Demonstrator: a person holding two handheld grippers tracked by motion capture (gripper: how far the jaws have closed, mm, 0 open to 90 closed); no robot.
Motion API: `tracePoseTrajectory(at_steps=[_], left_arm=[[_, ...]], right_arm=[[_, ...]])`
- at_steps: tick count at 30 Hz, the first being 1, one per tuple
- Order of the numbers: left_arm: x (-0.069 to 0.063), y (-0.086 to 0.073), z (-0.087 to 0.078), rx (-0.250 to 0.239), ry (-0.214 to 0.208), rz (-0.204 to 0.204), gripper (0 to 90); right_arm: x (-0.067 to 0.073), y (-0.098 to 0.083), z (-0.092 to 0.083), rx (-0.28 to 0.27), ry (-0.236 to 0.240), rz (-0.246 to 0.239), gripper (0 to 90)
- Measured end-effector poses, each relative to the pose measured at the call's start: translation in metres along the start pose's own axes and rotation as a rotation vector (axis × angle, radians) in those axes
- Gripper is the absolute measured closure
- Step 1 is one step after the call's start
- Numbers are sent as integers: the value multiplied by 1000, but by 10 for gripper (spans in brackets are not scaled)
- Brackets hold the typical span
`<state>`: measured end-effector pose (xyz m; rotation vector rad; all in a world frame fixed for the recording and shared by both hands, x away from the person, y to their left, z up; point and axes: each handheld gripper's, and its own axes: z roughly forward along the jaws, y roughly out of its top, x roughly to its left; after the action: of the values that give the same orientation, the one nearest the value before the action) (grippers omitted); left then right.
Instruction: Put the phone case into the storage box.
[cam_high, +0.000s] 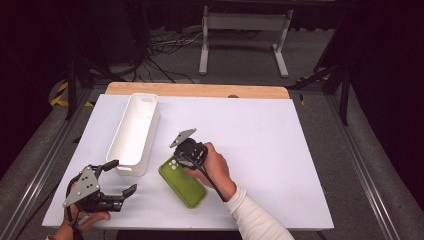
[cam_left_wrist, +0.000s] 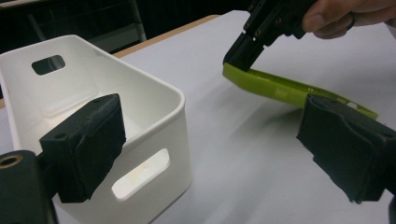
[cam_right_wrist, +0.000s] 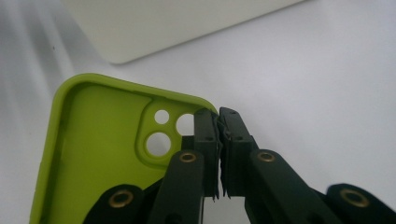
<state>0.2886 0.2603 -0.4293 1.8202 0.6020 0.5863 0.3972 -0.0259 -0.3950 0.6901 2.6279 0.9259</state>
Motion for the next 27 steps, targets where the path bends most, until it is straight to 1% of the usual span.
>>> tracePoseTrajectory(at_steps=[1,2,3,4,6,8,9,11,12,13,15,19,22,23,25,27], left_arm=[[0,1,0,4,-3,0,84],[0,1,1,1,-4,0,84],[-1,2,1,-1,-4,-5,84],[0,3,2,-1,-5,-10,85],[0,5,4,1,-4,-13,85],[-1,9,8,-4,-7,-33,85],[-2,11,10,-2,-5,-33,85],[-3,16,13,-11,-27,-41,86],[-5,19,17,-15,-35,-40,88],[-5,19,17,-15,-35,-40,92],[-8,24,23,-17,-57,-48,93],[-12,31,30,-23,-68,-56,99],[-14,37,34,-36,-87,-57,102],[-15,39,36,-33,-87,-58,104],[-18,43,42,-44,-104,-60,105],[-21,47,47,-36,-111,-56,110]], right_arm=[[-1,-1,-3,-13,-5,7,873],[-3,-3,-11,-41,-26,10,873],[-3,-3,-11,-41,-26,10,873],[-5,-5,-19,-67,-47,15,873],[-6,-6,-21,-76,-49,15,873],[-9,-9,-28,-104,-69,29,873],[-10,-11,-31,-118,-81,30,873],[-12,-14,-35,-142,-107,38,873],[-13,-16,-37,-154,-113,40,873],[-13,-16,-37,-154,-113,40,873],[-14,-22,-42,-179,-136,45,873],[-14,-28,-49,-214,-171,56,873],[-15,-30,-53,-227,-203,41,873],[-15,-31,-55,-238,-210,43,873],[-16,-32,-57,-254,-219,52,873],[-16,-33,-58,-264,-230,54,873]])
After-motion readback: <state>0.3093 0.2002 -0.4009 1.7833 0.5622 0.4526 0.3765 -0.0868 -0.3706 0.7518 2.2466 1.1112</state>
